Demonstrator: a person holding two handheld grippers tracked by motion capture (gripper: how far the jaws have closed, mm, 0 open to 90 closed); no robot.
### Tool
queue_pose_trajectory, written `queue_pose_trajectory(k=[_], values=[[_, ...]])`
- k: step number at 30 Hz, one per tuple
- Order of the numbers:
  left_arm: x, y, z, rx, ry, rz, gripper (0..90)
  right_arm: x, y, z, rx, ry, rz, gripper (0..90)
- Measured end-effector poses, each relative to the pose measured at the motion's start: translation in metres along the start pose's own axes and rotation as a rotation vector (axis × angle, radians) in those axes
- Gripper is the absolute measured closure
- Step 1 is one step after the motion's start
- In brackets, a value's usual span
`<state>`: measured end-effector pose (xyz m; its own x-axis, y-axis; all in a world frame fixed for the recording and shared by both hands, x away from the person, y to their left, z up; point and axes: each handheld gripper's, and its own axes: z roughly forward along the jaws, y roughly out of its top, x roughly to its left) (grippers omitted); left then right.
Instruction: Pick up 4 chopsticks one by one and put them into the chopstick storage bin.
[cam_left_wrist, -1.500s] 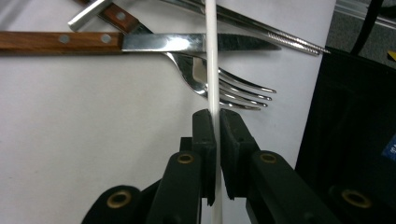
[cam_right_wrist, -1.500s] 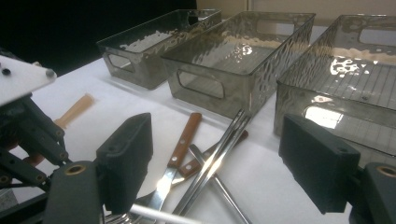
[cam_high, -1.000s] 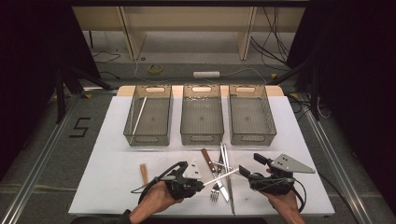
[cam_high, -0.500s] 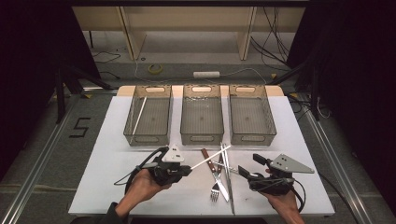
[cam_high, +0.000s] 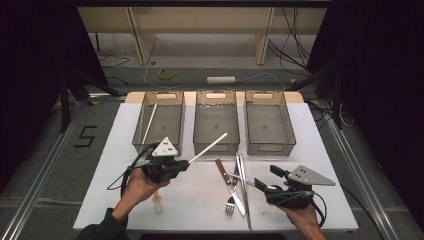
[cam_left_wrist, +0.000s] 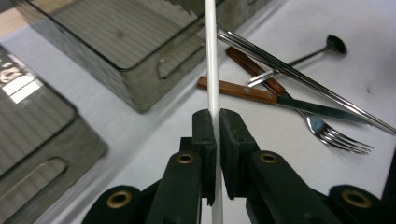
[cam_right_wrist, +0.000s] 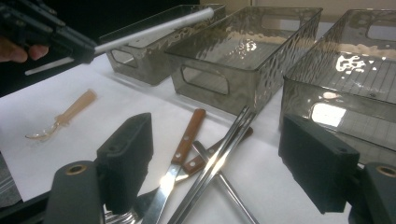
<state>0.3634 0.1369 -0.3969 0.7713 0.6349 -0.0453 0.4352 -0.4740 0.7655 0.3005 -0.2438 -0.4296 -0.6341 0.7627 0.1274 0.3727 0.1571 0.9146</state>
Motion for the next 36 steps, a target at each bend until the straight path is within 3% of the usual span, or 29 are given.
queue_pose_trajectory(k=[24, 36], values=[[0.073, 0.009, -0.014, -0.080, 0.161, -0.120, 84.7, 0.001, 0.000, 0.001, 0.003, 0.004, 0.009, 27.2], [0.107, 0.011, -0.006, -0.092, 0.212, -0.184, 84.7, 0.000, 0.000, 0.000, 0.000, 0.004, 0.014, 27.2]])
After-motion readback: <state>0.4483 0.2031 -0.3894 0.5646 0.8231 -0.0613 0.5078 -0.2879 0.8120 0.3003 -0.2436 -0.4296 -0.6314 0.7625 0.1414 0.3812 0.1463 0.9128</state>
